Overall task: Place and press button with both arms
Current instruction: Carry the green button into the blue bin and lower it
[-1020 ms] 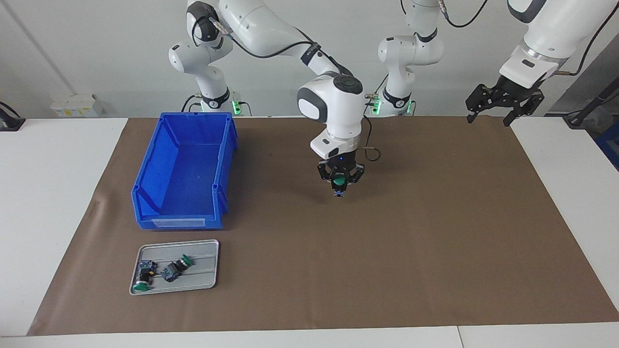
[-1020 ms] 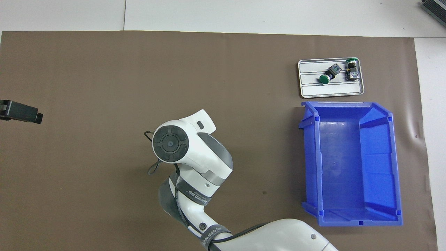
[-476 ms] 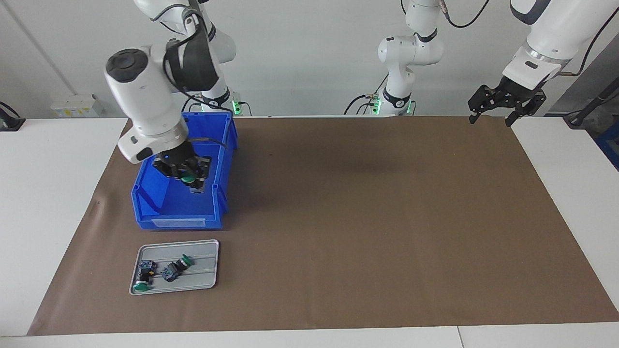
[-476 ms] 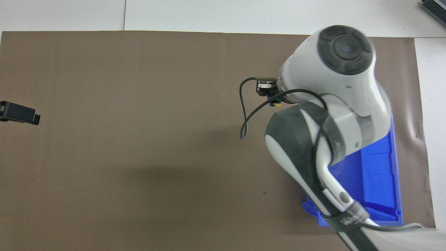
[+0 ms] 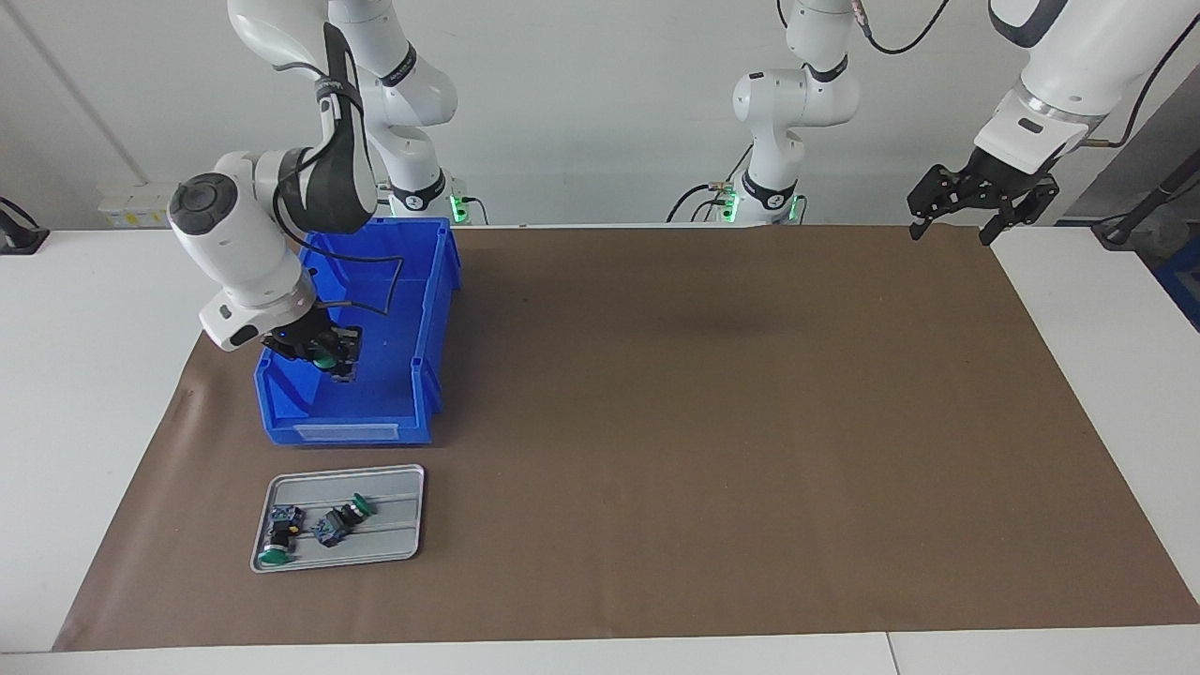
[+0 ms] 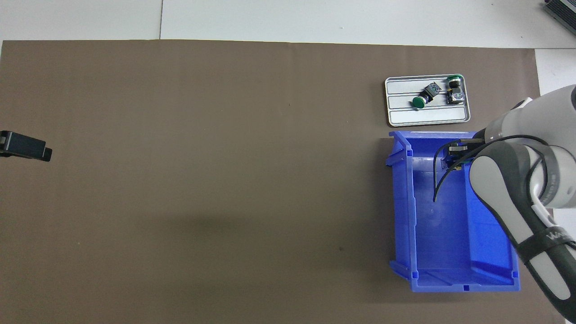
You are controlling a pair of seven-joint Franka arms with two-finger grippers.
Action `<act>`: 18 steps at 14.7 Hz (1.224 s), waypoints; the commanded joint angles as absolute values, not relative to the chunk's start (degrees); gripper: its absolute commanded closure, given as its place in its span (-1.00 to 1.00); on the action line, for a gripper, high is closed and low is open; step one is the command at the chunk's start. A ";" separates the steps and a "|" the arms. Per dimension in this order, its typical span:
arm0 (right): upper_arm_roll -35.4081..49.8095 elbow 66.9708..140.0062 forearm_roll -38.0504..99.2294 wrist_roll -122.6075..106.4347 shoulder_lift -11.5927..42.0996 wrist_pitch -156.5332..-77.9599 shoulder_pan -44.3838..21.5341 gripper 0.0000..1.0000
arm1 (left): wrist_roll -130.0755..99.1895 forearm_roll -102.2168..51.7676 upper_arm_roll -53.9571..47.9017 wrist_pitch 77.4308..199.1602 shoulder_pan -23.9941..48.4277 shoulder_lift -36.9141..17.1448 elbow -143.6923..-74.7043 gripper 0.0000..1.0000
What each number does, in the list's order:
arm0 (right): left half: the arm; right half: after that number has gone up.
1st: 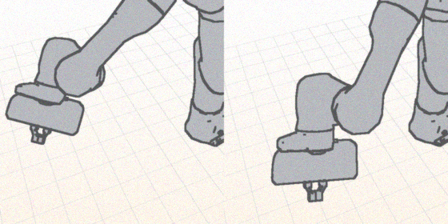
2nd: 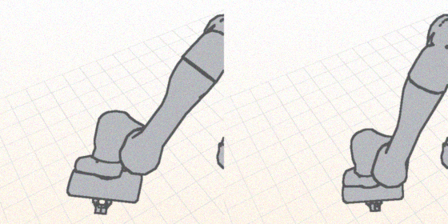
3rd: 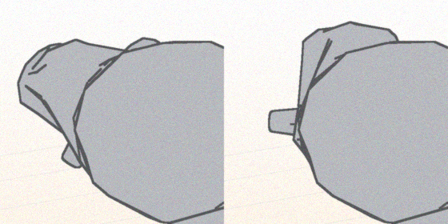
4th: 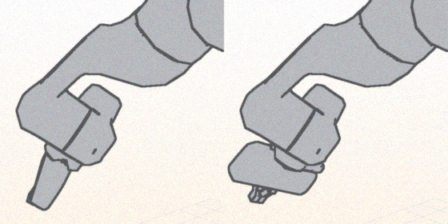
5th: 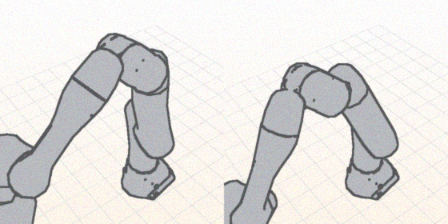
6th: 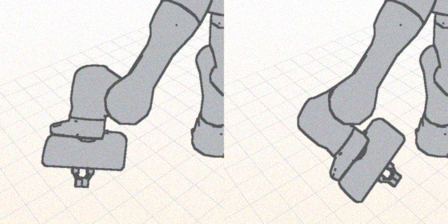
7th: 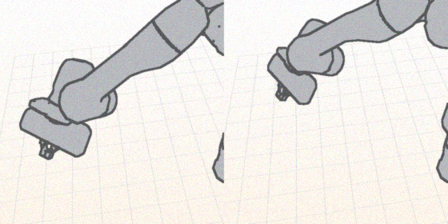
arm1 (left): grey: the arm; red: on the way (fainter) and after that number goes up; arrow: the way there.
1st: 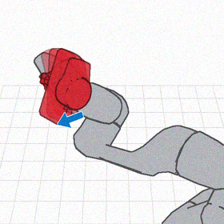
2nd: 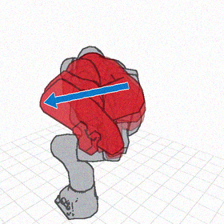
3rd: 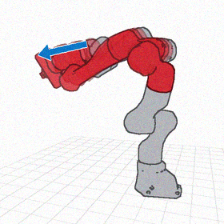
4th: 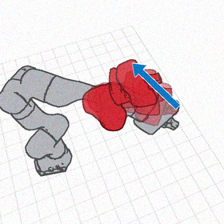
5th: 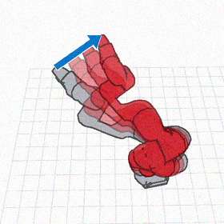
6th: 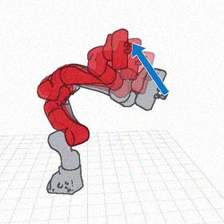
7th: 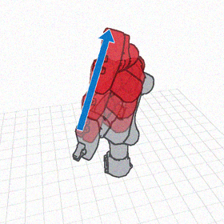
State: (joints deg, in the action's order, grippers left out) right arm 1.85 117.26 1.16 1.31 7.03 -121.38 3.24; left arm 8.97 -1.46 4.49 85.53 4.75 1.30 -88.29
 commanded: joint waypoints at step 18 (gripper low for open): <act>2.29 112.87 1.32 6.42 2.91 -126.59 1.67 -1.00 | 9.23 -0.44 4.57 85.34 4.83 2.81 -89.91 -1.00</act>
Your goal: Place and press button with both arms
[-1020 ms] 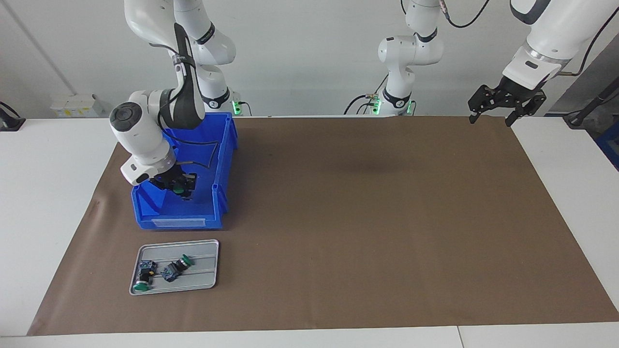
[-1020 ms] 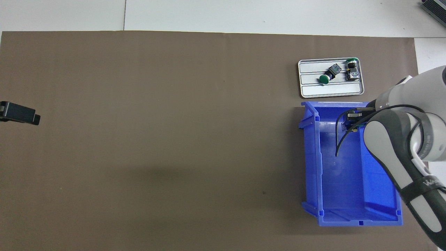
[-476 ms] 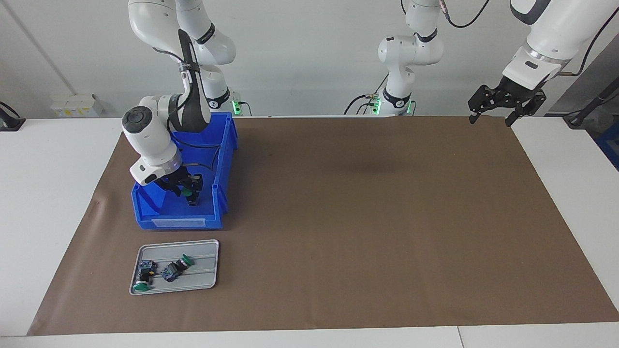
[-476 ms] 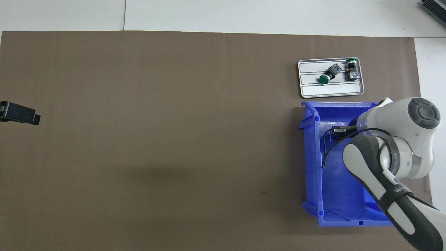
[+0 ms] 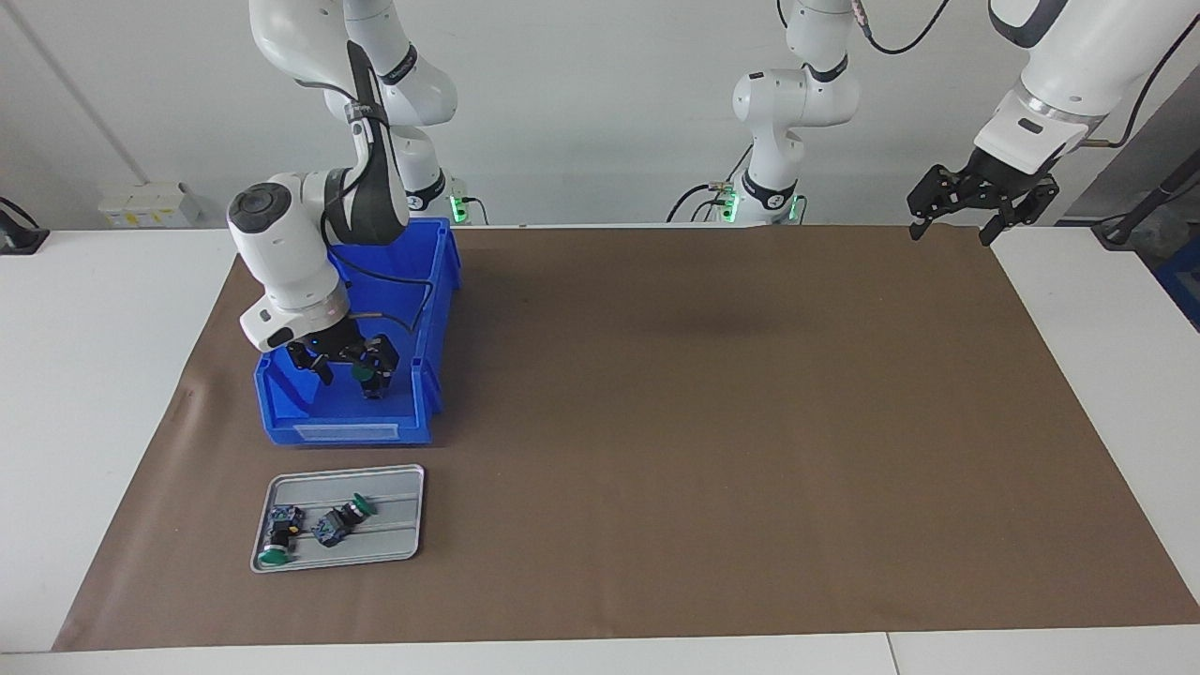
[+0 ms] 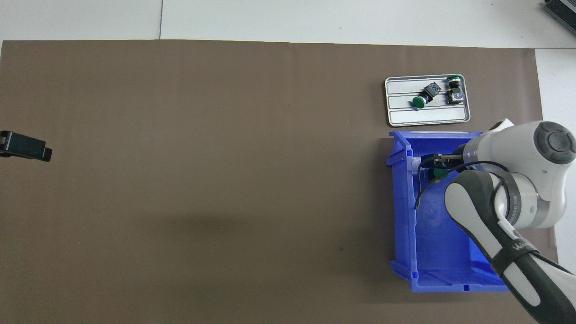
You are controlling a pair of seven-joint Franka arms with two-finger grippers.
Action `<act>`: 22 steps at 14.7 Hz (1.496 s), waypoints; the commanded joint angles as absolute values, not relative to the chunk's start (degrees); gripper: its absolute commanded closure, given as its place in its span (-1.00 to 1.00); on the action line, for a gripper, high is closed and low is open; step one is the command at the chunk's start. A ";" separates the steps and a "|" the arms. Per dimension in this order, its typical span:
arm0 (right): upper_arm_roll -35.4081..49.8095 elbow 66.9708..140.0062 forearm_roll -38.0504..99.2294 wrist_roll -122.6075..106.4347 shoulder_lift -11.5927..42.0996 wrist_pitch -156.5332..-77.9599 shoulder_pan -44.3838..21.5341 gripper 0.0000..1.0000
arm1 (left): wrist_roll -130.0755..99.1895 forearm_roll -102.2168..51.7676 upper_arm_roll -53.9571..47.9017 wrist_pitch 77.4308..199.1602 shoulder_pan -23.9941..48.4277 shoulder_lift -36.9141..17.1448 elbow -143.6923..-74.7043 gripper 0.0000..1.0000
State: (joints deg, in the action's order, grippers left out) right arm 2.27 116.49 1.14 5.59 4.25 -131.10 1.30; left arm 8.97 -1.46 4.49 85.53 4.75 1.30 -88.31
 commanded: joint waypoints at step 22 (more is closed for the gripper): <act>-6.24 94.48 -0.26 8.00 -4.66 -91.59 -1.49 -1.00 | 9.14 -0.44 4.57 85.34 4.83 2.81 -89.91 -1.00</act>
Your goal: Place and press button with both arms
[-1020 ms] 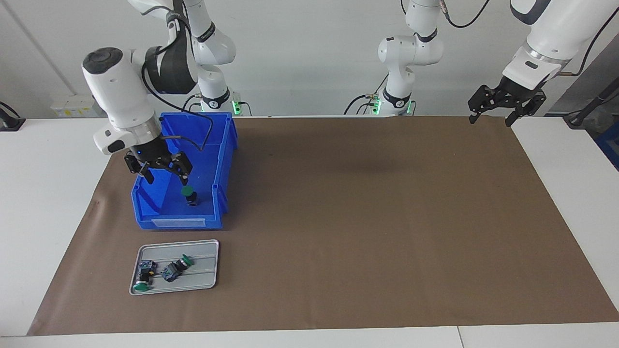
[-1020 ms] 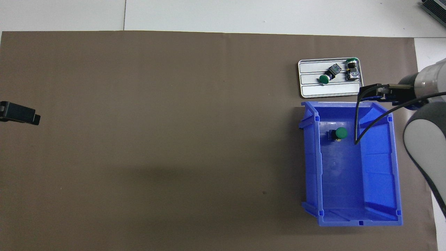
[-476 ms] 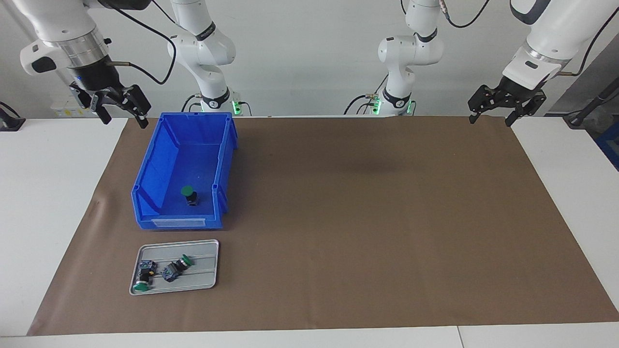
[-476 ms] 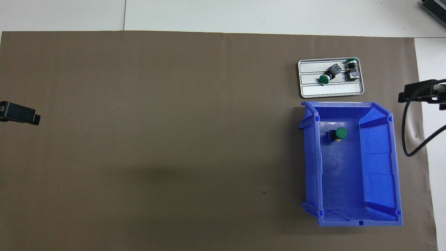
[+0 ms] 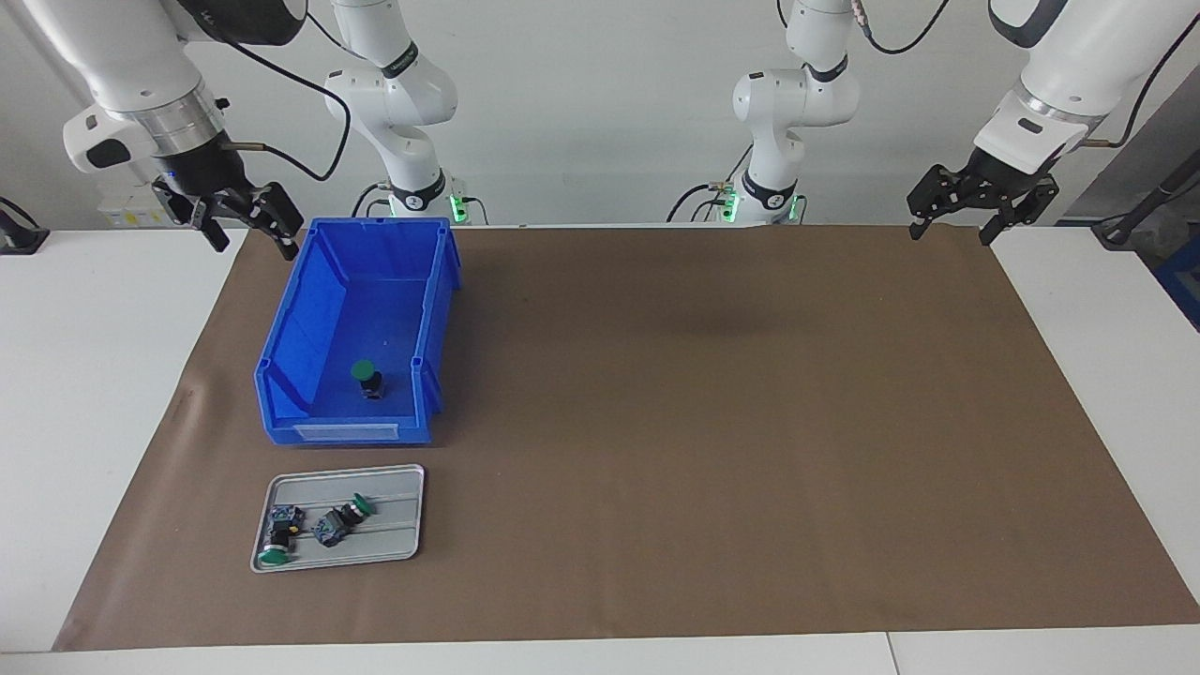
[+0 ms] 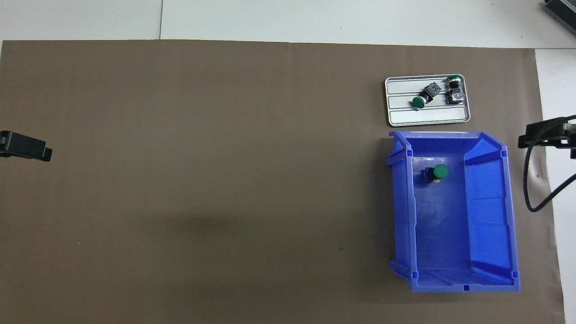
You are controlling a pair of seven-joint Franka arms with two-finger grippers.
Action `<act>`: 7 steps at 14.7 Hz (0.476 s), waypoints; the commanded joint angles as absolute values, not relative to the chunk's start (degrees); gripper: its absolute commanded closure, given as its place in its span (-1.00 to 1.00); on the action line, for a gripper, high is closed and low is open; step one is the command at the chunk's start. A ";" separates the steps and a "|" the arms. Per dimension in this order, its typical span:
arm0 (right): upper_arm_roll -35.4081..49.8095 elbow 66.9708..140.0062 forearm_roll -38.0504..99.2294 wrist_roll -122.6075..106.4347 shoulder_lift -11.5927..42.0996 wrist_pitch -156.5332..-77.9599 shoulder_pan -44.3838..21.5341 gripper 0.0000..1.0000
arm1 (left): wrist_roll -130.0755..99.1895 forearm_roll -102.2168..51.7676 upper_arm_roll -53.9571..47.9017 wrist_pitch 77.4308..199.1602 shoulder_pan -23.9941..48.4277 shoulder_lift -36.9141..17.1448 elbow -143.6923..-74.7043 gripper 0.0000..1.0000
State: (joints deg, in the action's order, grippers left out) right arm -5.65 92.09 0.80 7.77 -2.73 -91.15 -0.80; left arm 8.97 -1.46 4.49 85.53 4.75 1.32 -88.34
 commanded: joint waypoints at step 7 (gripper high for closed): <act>-4.84 92.46 -3.07 7.39 -2.81 -88.24 -2.02 -1.00 | 9.23 -0.44 4.57 85.34 4.83 2.81 -89.91 -1.00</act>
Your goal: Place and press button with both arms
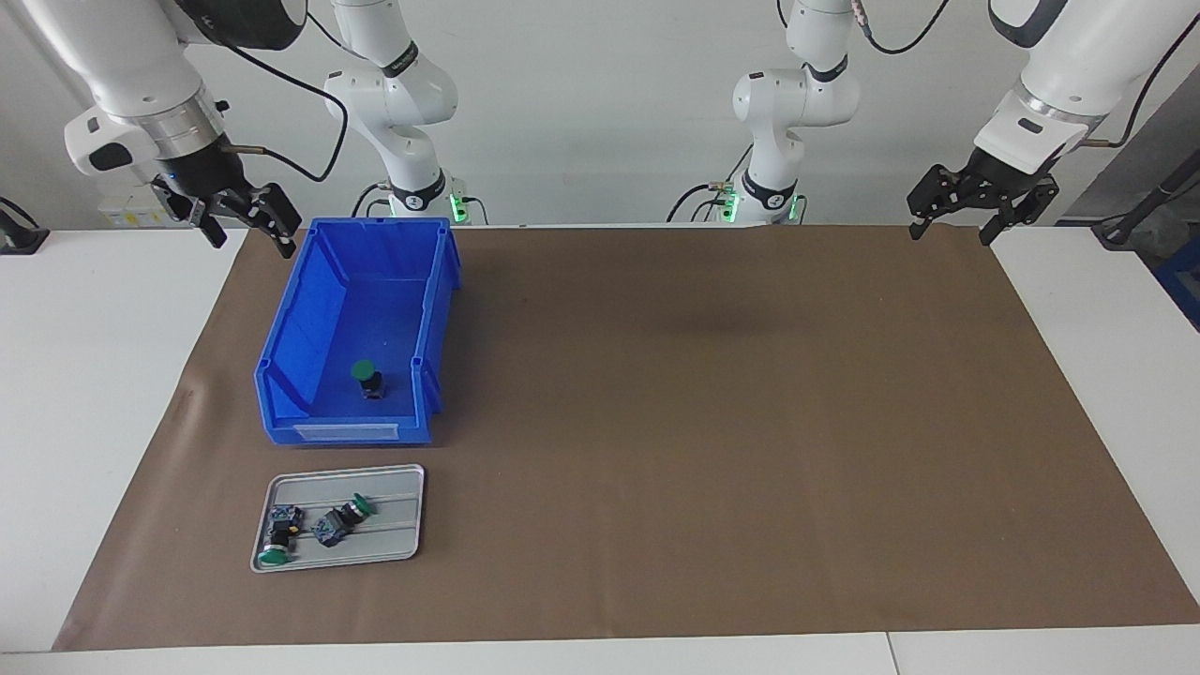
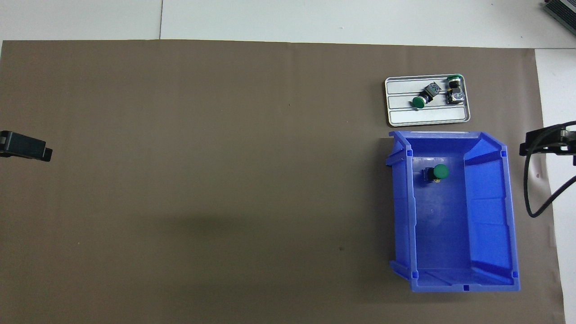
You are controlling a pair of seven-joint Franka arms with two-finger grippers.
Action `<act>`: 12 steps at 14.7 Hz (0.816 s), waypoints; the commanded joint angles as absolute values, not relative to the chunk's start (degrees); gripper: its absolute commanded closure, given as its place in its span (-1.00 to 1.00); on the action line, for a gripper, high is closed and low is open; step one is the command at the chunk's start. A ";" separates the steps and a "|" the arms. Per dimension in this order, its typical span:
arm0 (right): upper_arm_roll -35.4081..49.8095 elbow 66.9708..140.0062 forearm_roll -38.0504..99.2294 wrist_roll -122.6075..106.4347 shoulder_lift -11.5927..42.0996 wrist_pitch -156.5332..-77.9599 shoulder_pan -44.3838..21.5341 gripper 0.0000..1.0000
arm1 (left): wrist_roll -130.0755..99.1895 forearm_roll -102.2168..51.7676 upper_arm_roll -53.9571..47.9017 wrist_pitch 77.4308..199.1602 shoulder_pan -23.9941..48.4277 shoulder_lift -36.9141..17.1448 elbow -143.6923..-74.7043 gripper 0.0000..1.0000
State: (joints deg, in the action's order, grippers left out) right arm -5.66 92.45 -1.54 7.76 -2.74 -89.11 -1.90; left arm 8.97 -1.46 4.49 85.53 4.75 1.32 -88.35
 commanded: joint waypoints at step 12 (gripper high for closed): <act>-4.39 92.55 -3.52 6.15 -2.90 -87.27 -2.11 -1.00 | 9.14 -0.44 4.57 85.34 4.83 2.81 -90.09 -1.00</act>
